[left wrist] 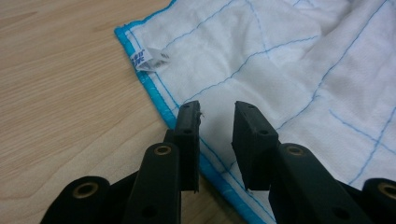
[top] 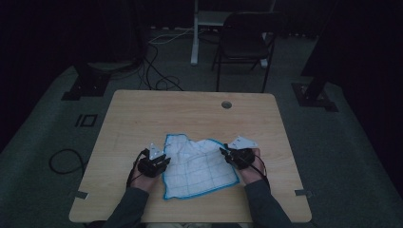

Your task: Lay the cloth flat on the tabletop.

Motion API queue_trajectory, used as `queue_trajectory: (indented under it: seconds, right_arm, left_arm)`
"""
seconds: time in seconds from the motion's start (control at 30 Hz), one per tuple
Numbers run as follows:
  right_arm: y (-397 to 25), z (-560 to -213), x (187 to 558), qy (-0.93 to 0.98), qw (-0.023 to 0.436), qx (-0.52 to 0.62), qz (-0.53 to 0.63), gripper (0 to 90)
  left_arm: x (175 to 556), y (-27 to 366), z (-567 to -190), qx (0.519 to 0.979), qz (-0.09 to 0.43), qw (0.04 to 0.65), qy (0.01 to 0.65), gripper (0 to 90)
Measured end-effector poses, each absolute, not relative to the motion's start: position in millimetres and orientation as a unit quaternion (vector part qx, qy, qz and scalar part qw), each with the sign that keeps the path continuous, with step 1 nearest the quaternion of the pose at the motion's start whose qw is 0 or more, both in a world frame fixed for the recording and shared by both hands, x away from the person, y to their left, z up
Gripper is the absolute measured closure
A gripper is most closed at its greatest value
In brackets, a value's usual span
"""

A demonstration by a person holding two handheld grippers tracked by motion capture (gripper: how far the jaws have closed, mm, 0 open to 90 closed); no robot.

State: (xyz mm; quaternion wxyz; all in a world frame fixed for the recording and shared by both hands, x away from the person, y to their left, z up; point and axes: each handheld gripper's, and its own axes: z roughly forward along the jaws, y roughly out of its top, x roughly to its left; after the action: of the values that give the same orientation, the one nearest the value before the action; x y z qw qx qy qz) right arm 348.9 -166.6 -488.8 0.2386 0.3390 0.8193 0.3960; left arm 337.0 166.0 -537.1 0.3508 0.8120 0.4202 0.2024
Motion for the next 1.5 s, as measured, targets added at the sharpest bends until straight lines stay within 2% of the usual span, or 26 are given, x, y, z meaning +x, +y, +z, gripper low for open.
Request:
queue_trajectory:
  seconds: [0.3, 0.57, 0.77, 1.03, 1.17, 1.2, 1.5]
  right_arm:
    - [-158.6, -493.6, 380.1, 0.817, 0.231, 0.354, 0.393, 70.3]
    - [-150.0, -505.8, 408.5, 0.823, 0.211, 0.370, 0.376, 61.6]
    - [-144.2, -515.4, 431.5, 0.828, 0.177, 0.386, 0.367, 56.7]
    - [-136.8, -529.0, 443.7, 0.836, 0.137, 0.396, 0.354, 55.7]
    - [-134.8, -529.8, 442.6, 0.846, 0.119, 0.382, 0.353, 82.3]
    - [-134.6, -528.5, 441.1, 0.846, 0.122, 0.380, 0.353, 85.9]
    - [-136.3, -500.5, 418.3, 0.842, 0.153, 0.349, 0.381, 88.2]
  left_arm:
    - [338.7, 167.0, -541.7, 0.809, 0.198, 0.354, 0.425, 71.9]
    - [339.0, 169.8, -543.5, 0.806, 0.192, 0.365, 0.426, 71.8]
    - [339.0, 170.3, -543.9, 0.806, 0.191, 0.366, 0.424, 71.7]
    - [339.1, 170.4, -543.9, 0.806, 0.190, 0.366, 0.425, 71.7]
    - [339.1, 170.7, -543.8, 0.805, 0.189, 0.367, 0.425, 71.6]
    - [339.2, 170.7, -543.8, 0.805, 0.189, 0.367, 0.426, 71.6]
    - [337.8, 170.7, -543.7, 0.804, 0.190, 0.365, 0.429, 71.5]
